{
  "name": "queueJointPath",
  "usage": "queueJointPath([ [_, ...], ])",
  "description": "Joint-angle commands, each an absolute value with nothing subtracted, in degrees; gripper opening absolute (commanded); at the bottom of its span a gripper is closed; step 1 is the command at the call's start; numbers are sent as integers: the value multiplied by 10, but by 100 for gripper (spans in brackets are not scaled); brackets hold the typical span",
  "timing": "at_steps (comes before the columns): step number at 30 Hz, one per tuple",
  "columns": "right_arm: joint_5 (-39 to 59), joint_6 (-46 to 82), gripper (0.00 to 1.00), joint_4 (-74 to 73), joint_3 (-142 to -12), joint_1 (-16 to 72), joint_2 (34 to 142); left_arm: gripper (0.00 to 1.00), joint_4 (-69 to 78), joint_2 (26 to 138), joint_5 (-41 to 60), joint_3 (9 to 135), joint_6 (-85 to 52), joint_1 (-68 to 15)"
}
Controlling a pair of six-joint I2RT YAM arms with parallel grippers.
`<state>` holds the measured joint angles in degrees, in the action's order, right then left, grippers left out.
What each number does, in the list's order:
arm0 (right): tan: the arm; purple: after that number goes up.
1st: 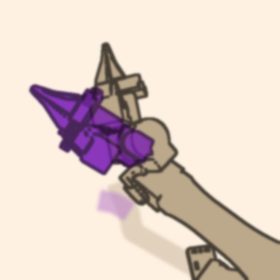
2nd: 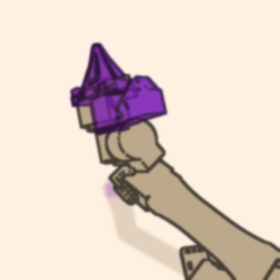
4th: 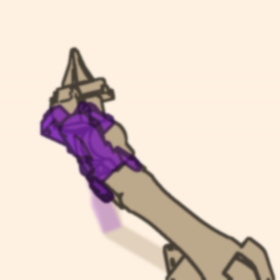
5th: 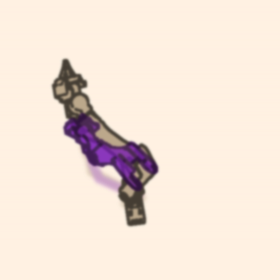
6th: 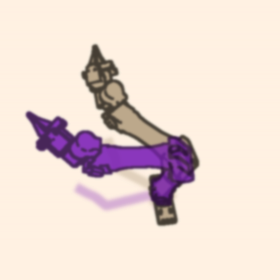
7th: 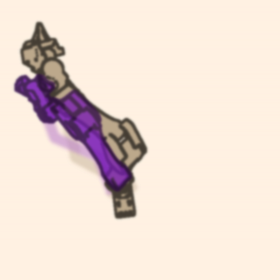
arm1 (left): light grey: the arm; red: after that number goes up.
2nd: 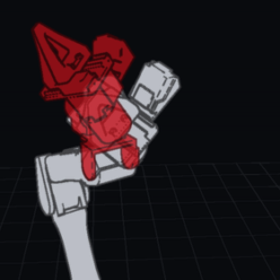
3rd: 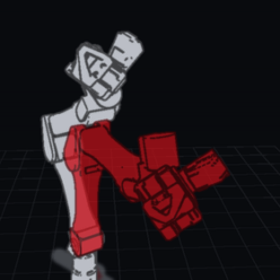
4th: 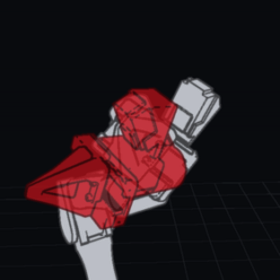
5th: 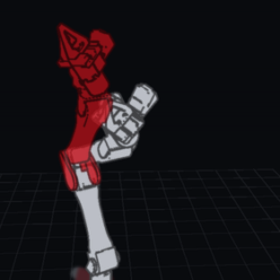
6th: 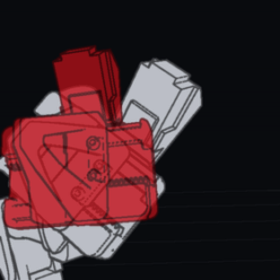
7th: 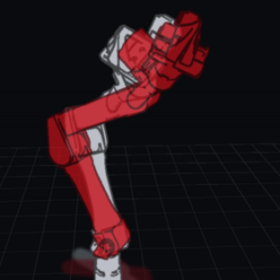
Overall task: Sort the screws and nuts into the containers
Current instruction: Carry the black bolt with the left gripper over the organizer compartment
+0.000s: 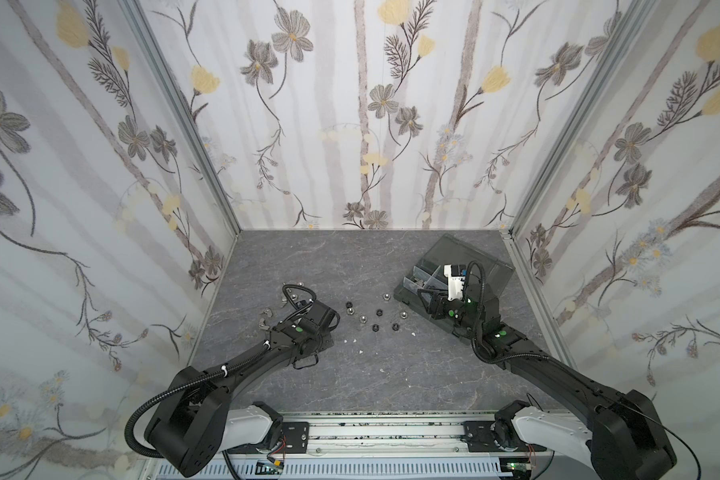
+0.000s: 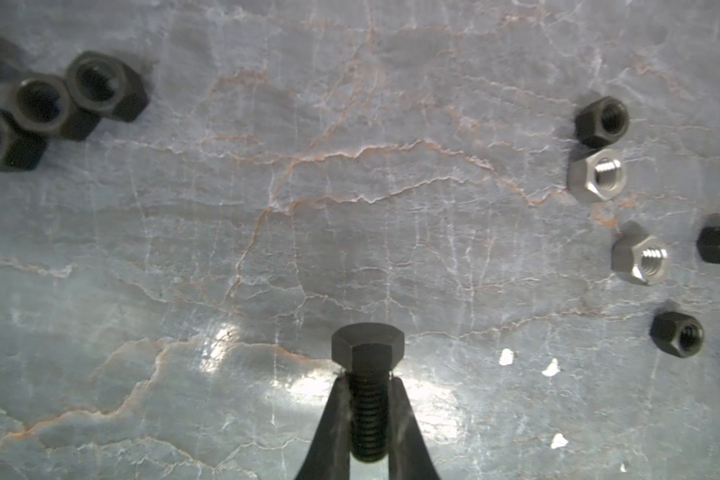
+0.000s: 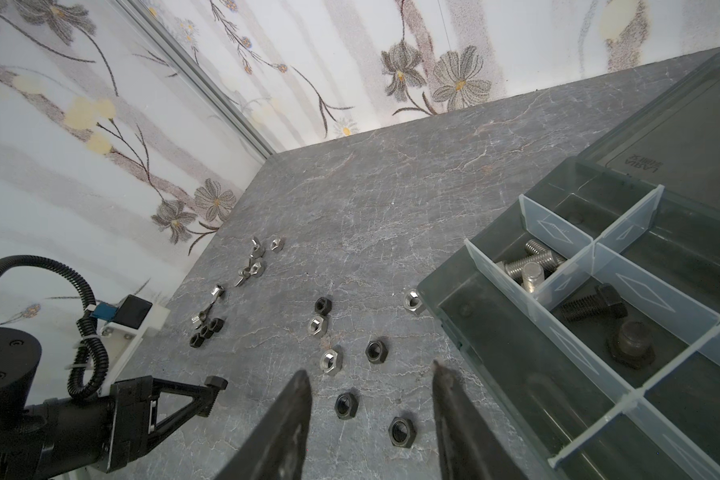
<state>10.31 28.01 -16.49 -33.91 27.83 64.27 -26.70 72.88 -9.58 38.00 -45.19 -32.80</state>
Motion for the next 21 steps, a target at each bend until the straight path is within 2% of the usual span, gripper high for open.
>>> queueJointPath([
  [1,102,284,49,-189,-337,279,643,8,-268,743,-98,402,-443,-333],
  [21,91,300,49,-210,-319,267,634,2,-246,974,-68,679,-411,-429],
])
